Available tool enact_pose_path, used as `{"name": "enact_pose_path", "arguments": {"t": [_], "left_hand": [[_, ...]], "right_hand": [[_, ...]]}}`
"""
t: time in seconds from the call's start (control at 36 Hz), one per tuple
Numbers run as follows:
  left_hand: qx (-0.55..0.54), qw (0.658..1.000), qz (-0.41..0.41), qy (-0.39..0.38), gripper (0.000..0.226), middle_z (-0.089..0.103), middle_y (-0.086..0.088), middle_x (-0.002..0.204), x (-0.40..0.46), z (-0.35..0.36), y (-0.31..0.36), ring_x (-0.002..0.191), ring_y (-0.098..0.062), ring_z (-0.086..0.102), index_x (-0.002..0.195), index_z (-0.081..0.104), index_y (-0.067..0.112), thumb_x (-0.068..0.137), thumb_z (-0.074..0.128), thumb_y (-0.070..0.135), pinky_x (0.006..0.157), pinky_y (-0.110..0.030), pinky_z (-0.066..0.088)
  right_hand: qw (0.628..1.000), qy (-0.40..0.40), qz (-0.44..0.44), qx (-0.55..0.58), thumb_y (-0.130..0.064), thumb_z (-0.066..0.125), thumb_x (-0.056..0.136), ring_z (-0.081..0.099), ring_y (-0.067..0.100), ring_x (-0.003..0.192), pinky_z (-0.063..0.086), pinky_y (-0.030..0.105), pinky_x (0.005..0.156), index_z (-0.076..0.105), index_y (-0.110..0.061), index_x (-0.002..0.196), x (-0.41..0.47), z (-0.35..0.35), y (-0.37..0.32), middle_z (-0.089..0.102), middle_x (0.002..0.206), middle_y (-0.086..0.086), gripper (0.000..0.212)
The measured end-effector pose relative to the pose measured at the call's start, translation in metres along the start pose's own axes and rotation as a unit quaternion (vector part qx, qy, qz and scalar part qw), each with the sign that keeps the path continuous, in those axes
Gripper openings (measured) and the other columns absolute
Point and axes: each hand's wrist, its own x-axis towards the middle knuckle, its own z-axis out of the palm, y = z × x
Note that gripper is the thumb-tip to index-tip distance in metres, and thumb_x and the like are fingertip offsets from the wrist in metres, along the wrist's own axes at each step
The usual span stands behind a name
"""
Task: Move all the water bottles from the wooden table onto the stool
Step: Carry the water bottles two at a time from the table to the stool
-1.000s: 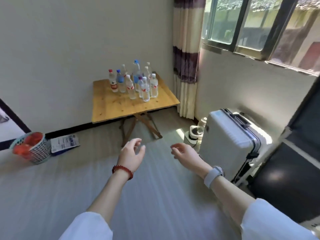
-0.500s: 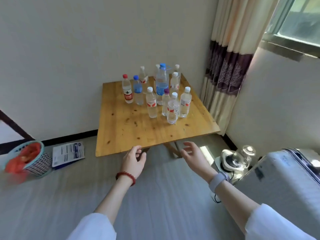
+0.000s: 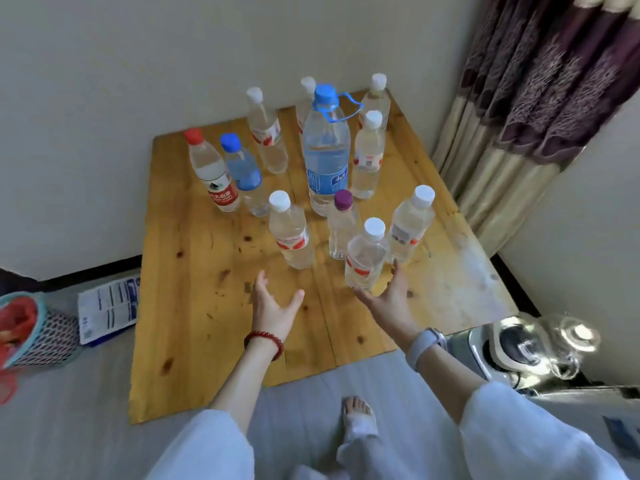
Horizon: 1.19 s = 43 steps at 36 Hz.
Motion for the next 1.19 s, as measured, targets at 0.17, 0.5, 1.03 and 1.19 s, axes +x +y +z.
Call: {"name": "enact_pose_path", "arguments": {"t": [0.17, 0.5, 1.03, 1.19], "left_hand": [[-0.007, 1.0, -0.006, -0.03, 0.1, 0.008, -0.001, 0.154, 0.068, 0.005, 0.013, 0.137, -0.023, 0.025, 0.143, 0.001, 0.028, 0.074, 0.072, 0.034, 0.11, -0.047, 0.029], [0.023, 0.98, 0.111, -0.165, 0.07, 0.054, 0.016, 0.106, 0.128, 0.002, 0.026, 0.1, -0.006, 0.052, 0.12, 0.043, 0.025, 0.062, 0.082, 0.027, 0.072, 0.001, 0.036], [0.072, 0.852, 0.232, -0.463, 0.046, 0.058, 0.015, 0.088, -0.054, 0.071, 0.048, 0.073, 0.015, 0.058, 0.098, 0.048, 0.02, 0.066, 0.08, 0.018, 0.059, 0.001, 0.04], [0.111, 0.736, 0.3, -0.597, 0.045, 0.059, 0.02, 0.092, -0.199, 0.121, 0.044, 0.077, 0.016, 0.057, 0.093, 0.044, 0.037, 0.064, 0.079, 0.039, 0.061, -0.005, 0.044]], "right_hand": [[0.999, 0.015, -0.013, 0.045, -0.02, 0.072, 0.075, 0.04, -0.026, 0.099, 0.032, -0.008, 0.073, 0.027, -0.033, 0.114, 0.038, 0.015, 0.009, 0.035, 0.108, -0.03, 0.062], [0.998, 0.062, 0.025, -0.003, -0.036, 0.069, 0.076, 0.045, 0.001, 0.115, 0.033, 0.006, 0.084, 0.028, -0.03, 0.132, 0.007, 0.015, -0.005, 0.046, 0.129, -0.012, 0.07], [0.931, 0.331, 0.148, 0.041, -0.058, 0.058, 0.073, 0.054, -0.013, 0.079, 0.04, 0.007, 0.066, 0.045, -0.051, 0.089, -0.201, -0.051, 0.012, 0.056, 0.09, -0.017, 0.022], [0.849, 0.47, 0.224, 0.094, -0.065, 0.06, 0.06, 0.056, -0.01, 0.083, 0.044, 0.024, 0.073, 0.043, -0.04, 0.091, -0.354, -0.087, 0.042, 0.058, 0.092, -0.02, 0.044]]}}
